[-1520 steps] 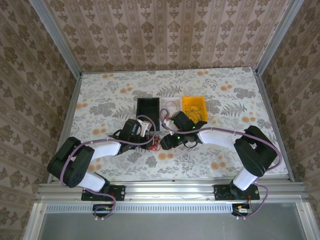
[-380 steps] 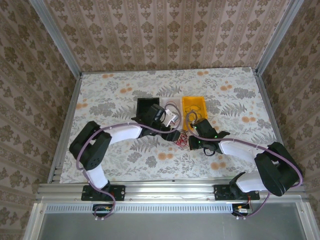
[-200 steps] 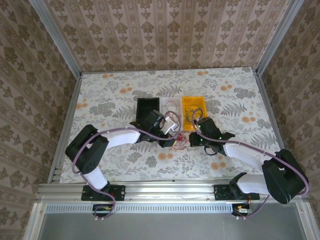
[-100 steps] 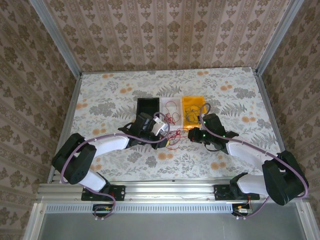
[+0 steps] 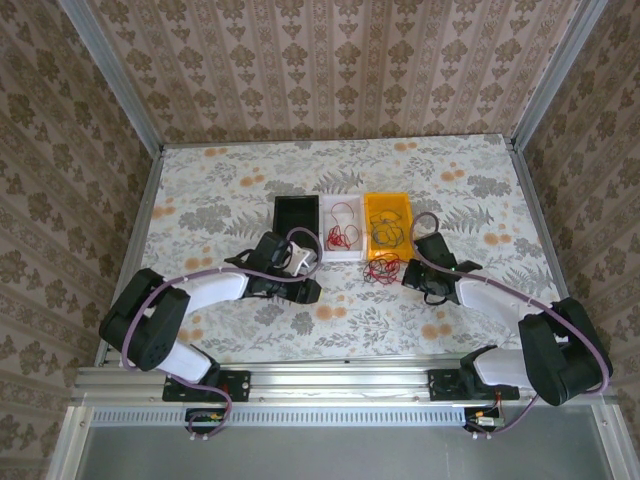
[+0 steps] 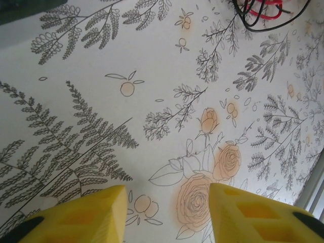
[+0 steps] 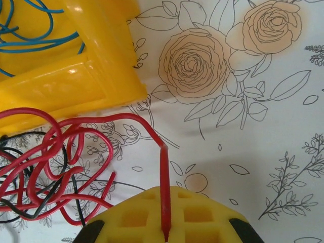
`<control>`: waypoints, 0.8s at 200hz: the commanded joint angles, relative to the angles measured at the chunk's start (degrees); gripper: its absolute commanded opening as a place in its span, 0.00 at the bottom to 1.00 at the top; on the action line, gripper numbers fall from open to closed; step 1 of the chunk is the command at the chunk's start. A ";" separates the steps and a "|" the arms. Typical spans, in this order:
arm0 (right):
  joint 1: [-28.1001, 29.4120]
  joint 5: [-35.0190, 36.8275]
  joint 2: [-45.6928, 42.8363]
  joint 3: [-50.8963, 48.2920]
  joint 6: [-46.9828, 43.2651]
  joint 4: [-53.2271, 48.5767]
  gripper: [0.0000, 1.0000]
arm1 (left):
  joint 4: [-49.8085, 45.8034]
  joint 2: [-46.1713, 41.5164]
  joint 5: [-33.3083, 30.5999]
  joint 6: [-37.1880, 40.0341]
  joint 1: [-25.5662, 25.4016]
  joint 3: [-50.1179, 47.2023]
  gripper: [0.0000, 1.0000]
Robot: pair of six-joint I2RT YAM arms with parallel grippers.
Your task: Untangle the cables
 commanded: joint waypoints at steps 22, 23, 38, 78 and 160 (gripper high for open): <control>0.38 2.53 0.64 -0.02 -1.10 -1.70 0.00 | 1.62 0.78 -2.52 3.35 -4.43 4.17 0.55; 0.38 2.51 0.68 -0.02 -1.12 -1.69 0.00 | 1.69 0.86 -2.50 3.53 -4.61 4.30 0.55; 0.38 2.05 0.93 -0.20 -1.30 -1.34 0.00 | 3.43 2.70 -1.95 5.50 -6.31 6.84 0.58; 0.47 1.25 1.32 -0.21 -1.85 -0.92 0.00 | 4.76 12.73 0.68 8.82 -8.68 18.09 0.57; 0.48 0.51 0.94 -0.55 -2.20 -0.48 0.00 | 7.89 25.36 1.53 8.20 -12.63 32.81 0.49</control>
